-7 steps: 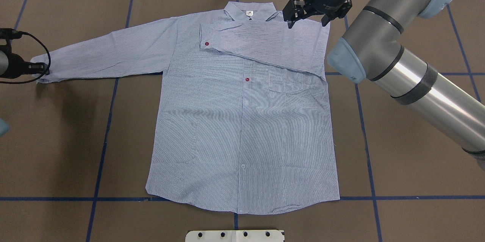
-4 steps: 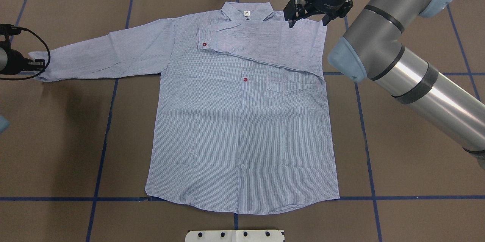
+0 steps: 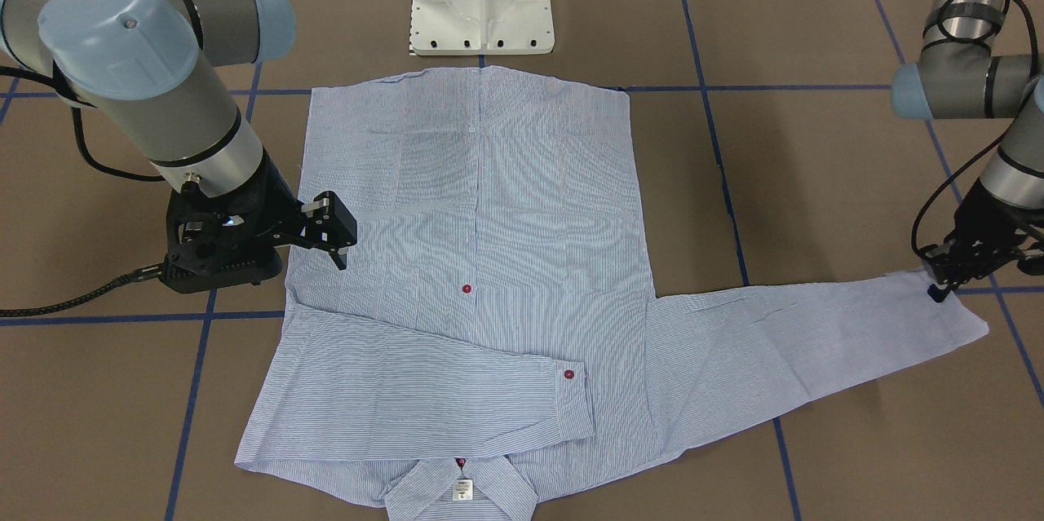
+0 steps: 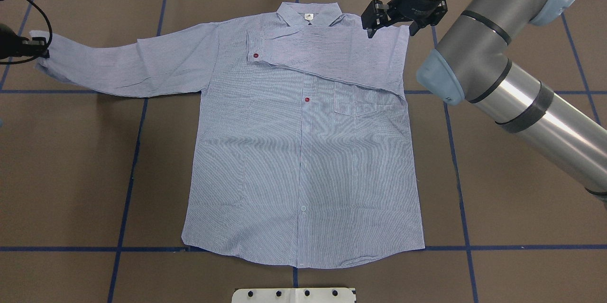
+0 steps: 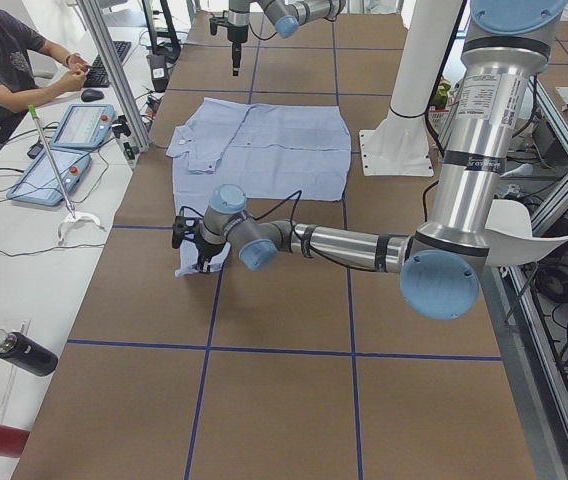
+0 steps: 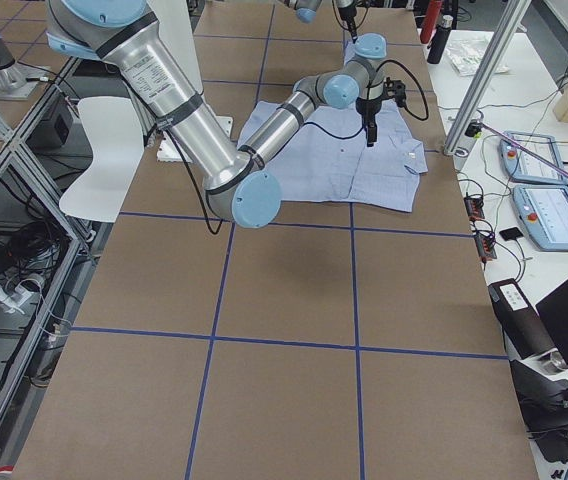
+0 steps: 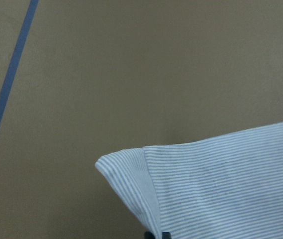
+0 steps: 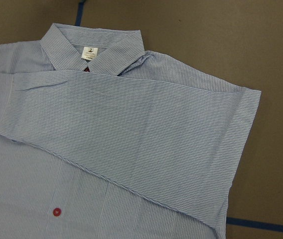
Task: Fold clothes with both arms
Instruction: 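Lift the sleeve with the left gripper and carry it over the shirt toward the collar, then lay the cuff near the collar and release with the left gripper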
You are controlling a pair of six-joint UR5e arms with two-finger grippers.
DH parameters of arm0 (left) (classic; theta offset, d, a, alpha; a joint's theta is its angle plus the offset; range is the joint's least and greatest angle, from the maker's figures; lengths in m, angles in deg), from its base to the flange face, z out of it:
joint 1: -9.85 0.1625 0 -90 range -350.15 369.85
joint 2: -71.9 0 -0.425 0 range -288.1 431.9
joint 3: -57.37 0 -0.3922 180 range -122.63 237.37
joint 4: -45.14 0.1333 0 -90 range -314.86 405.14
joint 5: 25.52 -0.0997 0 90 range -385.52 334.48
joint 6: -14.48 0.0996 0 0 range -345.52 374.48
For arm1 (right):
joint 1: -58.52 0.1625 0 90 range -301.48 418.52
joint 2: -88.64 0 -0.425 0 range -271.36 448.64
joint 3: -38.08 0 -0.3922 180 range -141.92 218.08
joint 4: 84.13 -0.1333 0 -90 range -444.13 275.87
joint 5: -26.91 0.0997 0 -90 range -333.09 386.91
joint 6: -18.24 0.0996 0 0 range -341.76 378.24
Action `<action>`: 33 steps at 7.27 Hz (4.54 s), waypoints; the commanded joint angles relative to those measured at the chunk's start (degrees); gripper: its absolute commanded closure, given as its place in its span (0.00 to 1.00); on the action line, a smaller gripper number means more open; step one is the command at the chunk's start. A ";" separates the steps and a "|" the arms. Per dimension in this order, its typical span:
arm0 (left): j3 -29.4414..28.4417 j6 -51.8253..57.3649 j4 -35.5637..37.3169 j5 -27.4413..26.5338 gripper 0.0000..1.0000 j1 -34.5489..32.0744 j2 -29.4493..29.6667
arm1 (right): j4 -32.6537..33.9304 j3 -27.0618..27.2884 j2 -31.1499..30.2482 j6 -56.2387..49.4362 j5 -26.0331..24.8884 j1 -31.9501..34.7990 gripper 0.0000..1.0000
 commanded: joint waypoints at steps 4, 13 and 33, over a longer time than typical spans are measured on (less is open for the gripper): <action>10.34 -10.64 27.24 1.68 1.00 0.07 20.47 | 0.47 4.12 -10.81 -8.33 0.86 3.18 0.00; 5.79 -42.13 23.50 7.49 1.00 11.76 36.41 | 0.39 3.68 -17.60 -18.28 6.31 8.90 0.00; -13.55 -85.57 -12.11 -12.88 1.00 22.75 39.40 | -0.40 0.86 -17.68 -18.37 6.05 8.73 0.00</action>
